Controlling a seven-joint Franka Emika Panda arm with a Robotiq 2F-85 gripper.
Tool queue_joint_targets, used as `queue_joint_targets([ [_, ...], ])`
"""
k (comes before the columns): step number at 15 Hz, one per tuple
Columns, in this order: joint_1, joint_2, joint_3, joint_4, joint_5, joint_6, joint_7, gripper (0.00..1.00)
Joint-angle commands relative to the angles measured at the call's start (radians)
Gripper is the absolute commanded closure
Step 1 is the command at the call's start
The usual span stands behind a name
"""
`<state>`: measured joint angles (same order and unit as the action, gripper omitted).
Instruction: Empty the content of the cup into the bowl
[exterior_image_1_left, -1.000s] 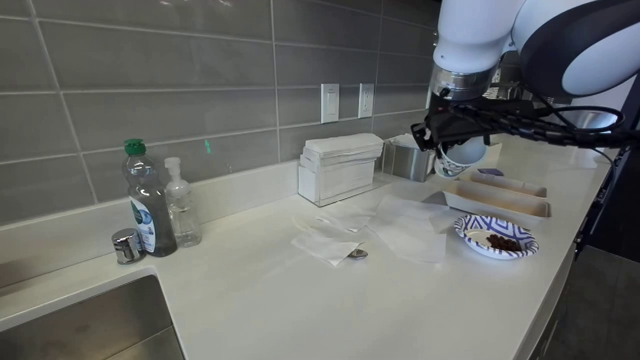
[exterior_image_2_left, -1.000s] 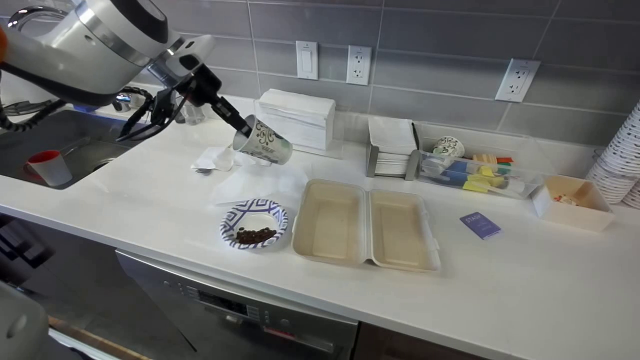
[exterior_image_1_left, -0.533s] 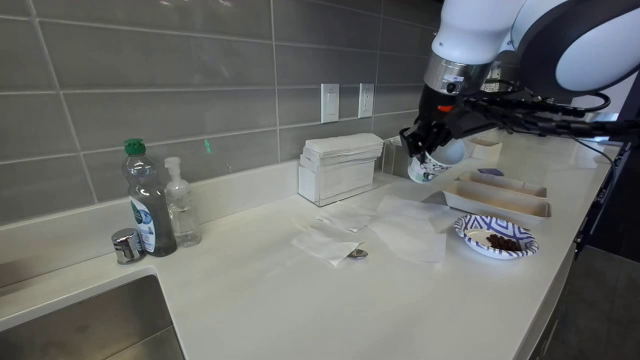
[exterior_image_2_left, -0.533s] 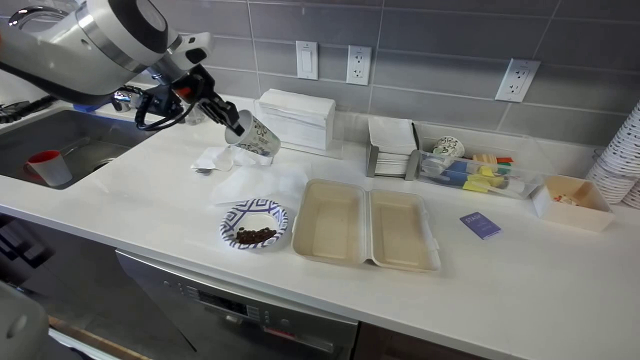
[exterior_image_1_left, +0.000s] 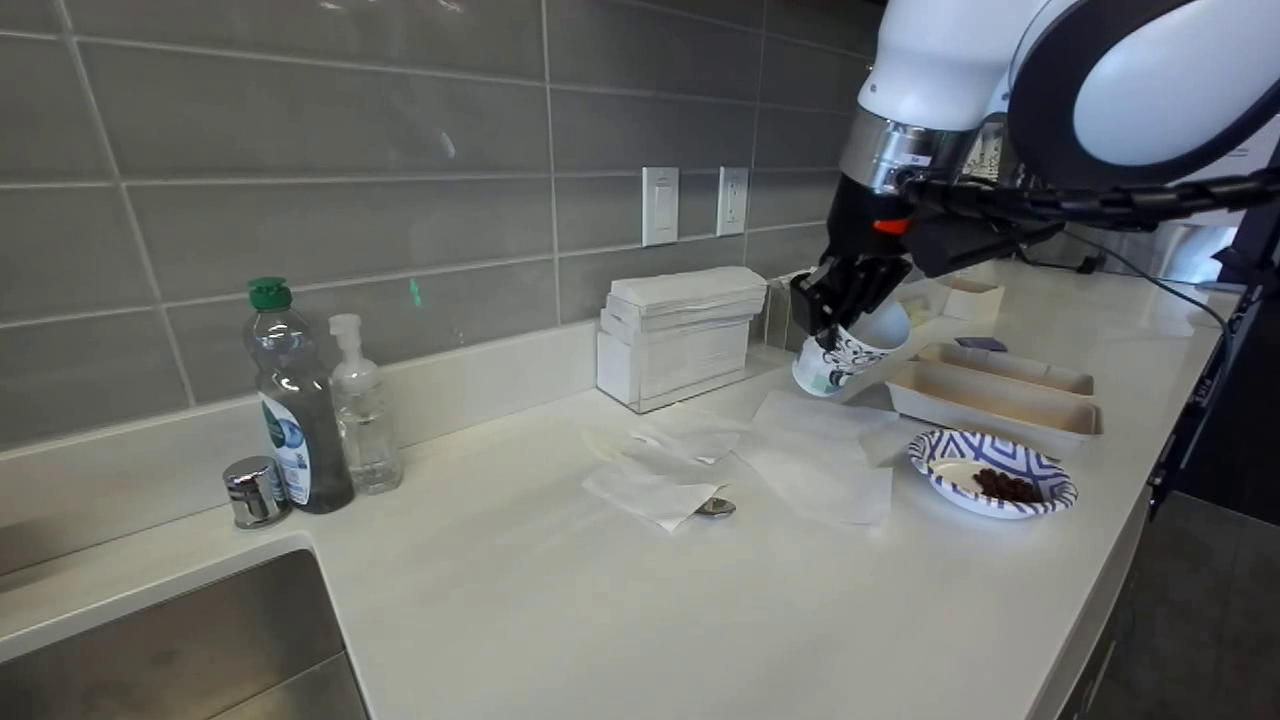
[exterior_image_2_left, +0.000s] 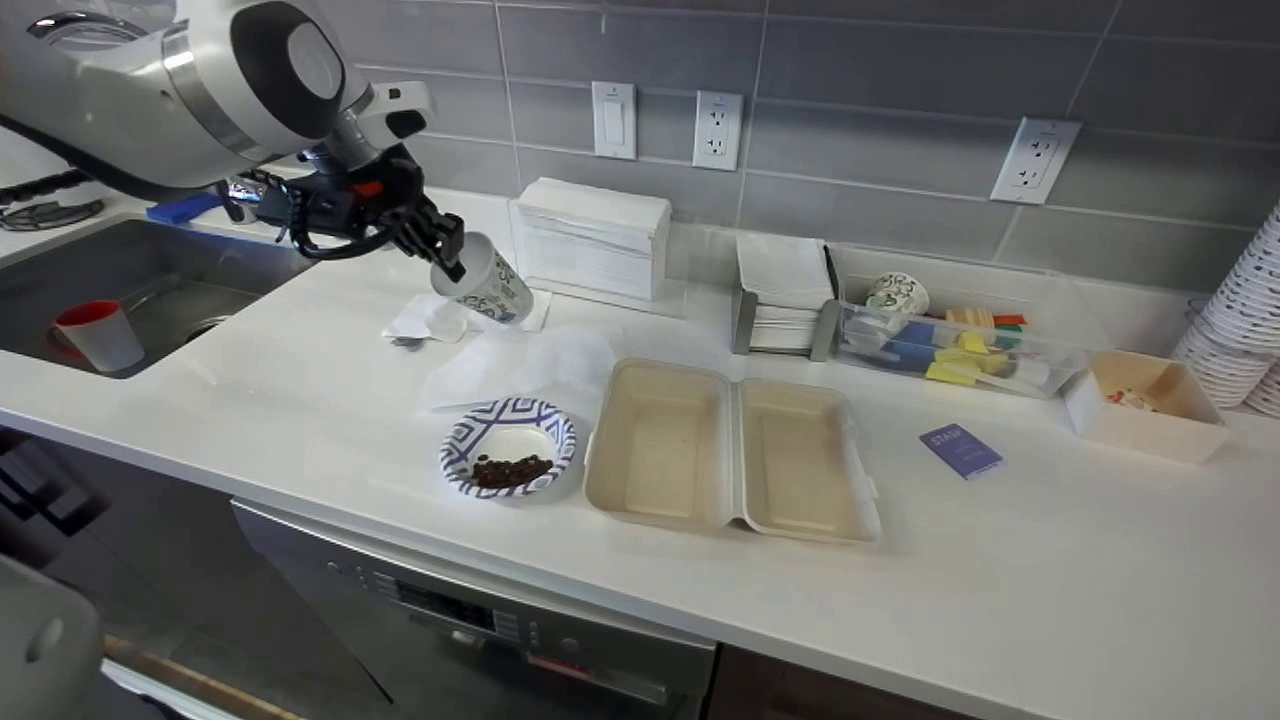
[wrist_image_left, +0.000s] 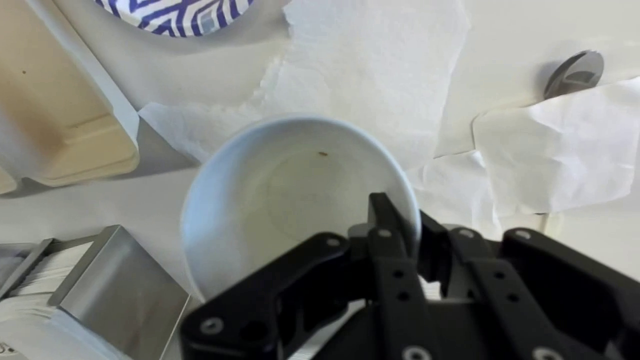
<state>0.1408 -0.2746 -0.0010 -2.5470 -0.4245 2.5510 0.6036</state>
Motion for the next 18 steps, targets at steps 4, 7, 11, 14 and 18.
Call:
queue_joint_targets([
  [4, 0.031, 0.007, 0.023, -0.014, 0.400, 0.048, -0.400, 0.98],
  [7, 0.071, 0.023, -0.001, 0.010, 0.610, -0.006, -0.586, 0.98],
  [11, 0.061, 0.042, 0.001, 0.042, 0.736, -0.120, -0.694, 0.98],
  [14, 0.041, 0.047, 0.009, 0.058, 0.748, -0.188, -0.702, 0.98],
  [18, 0.025, 0.087, 0.013, 0.096, 0.748, -0.264, -0.700, 0.98],
])
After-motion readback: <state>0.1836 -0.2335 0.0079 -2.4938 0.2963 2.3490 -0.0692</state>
